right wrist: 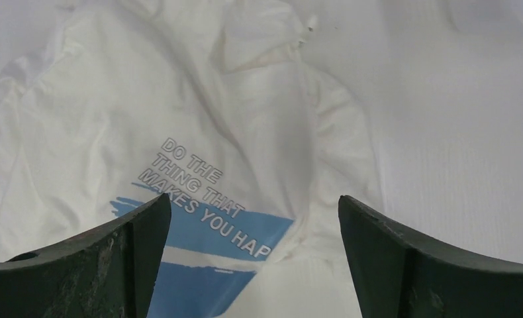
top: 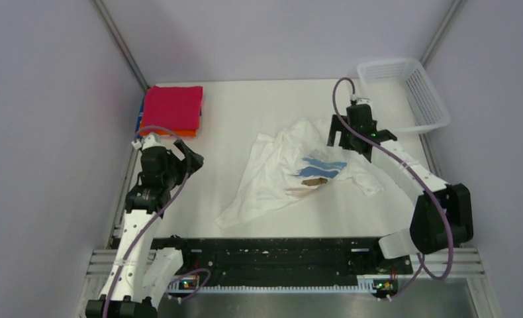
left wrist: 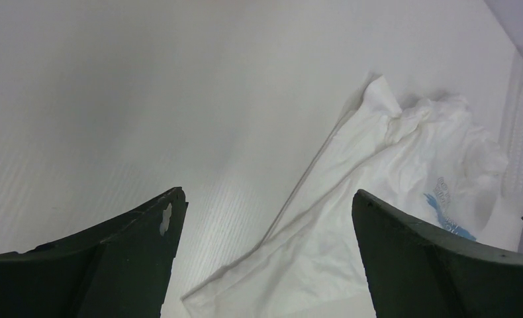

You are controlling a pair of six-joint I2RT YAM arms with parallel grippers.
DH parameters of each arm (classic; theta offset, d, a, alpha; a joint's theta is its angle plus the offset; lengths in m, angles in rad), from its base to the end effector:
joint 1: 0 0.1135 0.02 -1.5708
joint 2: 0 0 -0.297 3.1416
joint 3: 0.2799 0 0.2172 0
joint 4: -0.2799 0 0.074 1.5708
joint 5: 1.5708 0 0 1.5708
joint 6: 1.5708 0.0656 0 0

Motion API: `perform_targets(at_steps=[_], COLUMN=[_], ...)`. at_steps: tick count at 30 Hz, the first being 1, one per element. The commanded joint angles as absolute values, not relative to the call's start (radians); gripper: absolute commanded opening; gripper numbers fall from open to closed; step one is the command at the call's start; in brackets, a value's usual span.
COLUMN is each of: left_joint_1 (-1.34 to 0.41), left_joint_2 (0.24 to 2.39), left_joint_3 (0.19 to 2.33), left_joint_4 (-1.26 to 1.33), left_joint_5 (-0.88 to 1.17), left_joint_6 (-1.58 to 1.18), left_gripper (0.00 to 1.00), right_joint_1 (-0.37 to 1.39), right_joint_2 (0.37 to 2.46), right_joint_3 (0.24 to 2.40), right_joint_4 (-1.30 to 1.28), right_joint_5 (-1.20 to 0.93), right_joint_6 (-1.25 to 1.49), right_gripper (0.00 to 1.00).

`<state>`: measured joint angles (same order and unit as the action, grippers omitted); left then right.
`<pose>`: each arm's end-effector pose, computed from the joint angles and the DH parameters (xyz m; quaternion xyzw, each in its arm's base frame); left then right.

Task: Fold and stack the t-shirts
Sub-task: Move the tshirt to the center of the board, then flatten out the tshirt

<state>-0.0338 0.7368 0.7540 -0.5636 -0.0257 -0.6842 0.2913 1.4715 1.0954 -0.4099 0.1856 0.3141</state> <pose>0.1270 -0.0026 0.3041 -0.2844 0.8239 -0.1617 0.4627 0.2953 0.0759 0.2902 0.0459 0.9196 0.0318 0.3890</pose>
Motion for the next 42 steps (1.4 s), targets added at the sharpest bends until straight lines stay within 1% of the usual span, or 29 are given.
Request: perform_targets(at_steps=[1,5,8,11,13,16,18,23,26,31,36,38,42], left_joint_1=[-0.034,-0.041,-0.072,-0.134,-0.185,-0.265,-0.305,-0.383,-0.397,-0.408,-0.412,-0.415,-0.429], left_joint_2=[0.807,0.873,0.94,1.043,1.132,1.317,1.44,1.722,1.878,2.035,2.12,2.152,2.209], left_joint_3=[0.699,0.648,0.616,0.65,0.709,0.865,0.971,1.212,1.372,1.525,1.582,1.607,1.654], left_joint_4=[-0.568,-0.58,-0.515,-0.445,-0.415,-0.403,-0.411,-0.439,-0.533,-0.571,-0.538,-0.539,-0.535], left_joint_5=[0.084,0.18,0.222,0.203,0.176,0.131,0.125,0.102,0.067,0.01,0.011,0.029,0.067], left_joint_6=[-0.714,-0.703,-0.714,-0.723,-0.72,-0.697,-0.675,-0.63,-0.606,-0.582,-0.57,-0.571,-0.579], left_gripper=[0.99,0.99,0.99,0.99,0.99,0.99,0.99,0.97,0.91,0.81,0.75,0.74,0.63], right_joint_1=[0.285,0.285,0.274,0.251,0.2,0.064,0.012,0.005,0.004,0.004,0.005,0.005,0.005], right_joint_2=[1.28,1.183,1.13,1.083,1.045,1.008,1.004,1.047,1.08,1.124,1.149,1.16,1.185], right_joint_3=[0.999,0.909,0.869,0.818,0.764,0.689,0.663,0.644,0.638,0.619,0.579,0.568,0.548], right_joint_4=[-0.458,-0.529,-0.538,-0.571,-0.556,-0.517,-0.484,-0.472,-0.468,-0.447,-0.402,-0.385,-0.34], right_joint_5=[0.442,0.549,0.548,0.544,0.489,0.362,0.296,0.292,0.284,0.271,0.255,0.239,0.225], right_joint_6=[0.497,0.571,0.618,0.688,0.7,0.704,0.692,0.677,0.668,0.676,0.699,0.699,0.714], right_gripper=[0.95,0.96,0.96,0.97,0.98,0.98,0.98,0.96,0.95,0.93,0.91,0.88,0.87])
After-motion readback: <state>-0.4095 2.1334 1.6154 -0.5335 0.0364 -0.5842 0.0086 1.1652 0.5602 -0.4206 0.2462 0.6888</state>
